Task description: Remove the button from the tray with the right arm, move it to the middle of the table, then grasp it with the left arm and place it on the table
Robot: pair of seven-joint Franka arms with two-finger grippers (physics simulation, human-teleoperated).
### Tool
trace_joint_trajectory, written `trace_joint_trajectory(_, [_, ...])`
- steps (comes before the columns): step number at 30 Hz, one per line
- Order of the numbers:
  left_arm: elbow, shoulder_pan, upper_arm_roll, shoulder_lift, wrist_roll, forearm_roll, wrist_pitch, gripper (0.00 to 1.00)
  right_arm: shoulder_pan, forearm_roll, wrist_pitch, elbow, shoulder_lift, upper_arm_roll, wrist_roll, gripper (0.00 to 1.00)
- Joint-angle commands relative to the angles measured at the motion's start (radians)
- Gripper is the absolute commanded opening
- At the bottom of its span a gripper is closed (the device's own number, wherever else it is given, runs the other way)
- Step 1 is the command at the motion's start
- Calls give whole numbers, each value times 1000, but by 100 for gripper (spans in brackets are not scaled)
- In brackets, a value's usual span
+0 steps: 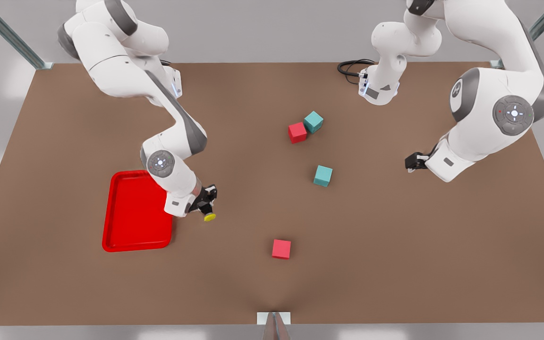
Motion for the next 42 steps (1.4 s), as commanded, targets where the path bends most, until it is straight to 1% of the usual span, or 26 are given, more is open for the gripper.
trace_joint_trajectory(1, [1,-1,0,9,0,3,31,100,78,-11,-124,48,16,-5,379,38])
trace_joint_trajectory(4, [1,-1,0,9,0,3,46,100,210,-13,-128,177,122,-12,586,38])
trace_joint_trajectory(5, [1,-2,0,10,0,3,48,100,271,-13,-154,247,166,-47,640,38])
trace_joint_trajectory(6, [2,-2,0,14,0,3,48,100,334,21,-174,309,194,-100,669,38])
trace_joint_trajectory(9, [1,-4,0,21,0,3,48,100,508,148,-236,511,310,-302,698,39])
trace_joint_trajectory(10, [1,-4,0,21,0,3,46,100,541,167,-239,548,340,-347,716,39])
trace_joint_trajectory(12, [1,-4,0,21,0,3,46,100,592,175,-259,686,448,-363,828,40])
trace_joint_trajectory(14, [1,-4,0,23,0,1,43,100,615,182,-265,761,516,-374,887,40])
trace_joint_trajectory(18, [-1,-4,0,32,0,1,35,100,647,185,-262,781,564,-397,983,41])
trace_joint_trajectory(23, [-1,-4,0,35,-1,4,28,100,709,190,-265,797,577,-394,1088,40])
trace_joint_trajectory(30, [-1,-10,0,43,-3,4,35,100,726,202,-262,798,604,-397,1126,41])
trace_joint_trajectory(31, [-1,-10,0,43,-3,6,35,100,726,202,-260,798,610,-399,1124,44])
trace_joint_trajectory(32, [-1,-10,0,43,-3,4,35,100,726,202,-260,798,611,-399,1124,50])
trace_joint_trajectory(34, [-1,-12,0,43,-4,4,35,100,727,202,-259,800,617,-399,1124,50])
trace_joint_trajectory(35, [-1,-13,0,43,-4,4,35,100,729,202,-259,800,617,-399,1127,86])
trace_joint_trajectory(36, [-1,-18,0,44,-4,4,35,100,739,202,-257,800,617,-411,1131,100])
trace_joint_trajectory(37, [-1,-18,0,43,-4,4,35,100,750,202,-256,800,619,-425,1129,100])
trace_joint_trajectory(39, [-1,-18,0,44,-6,4,35,100,752,202,-248,800,619,-426,1121,100])
trace_joint_trajectory(40, [-1,-18,0,44,-6,6,35,100,747,195,-187,789,585,-440,1117,100])
trace_joint_trajectory(41, [-1,-18,0,44,-6,4,35,100,744,195,-187,789,532,-443,1103,100])
trace_joint_trajectory(42, [-1,-18,0,44,-8,6,35,100,693,198,-254,784,395,-436,982,100])
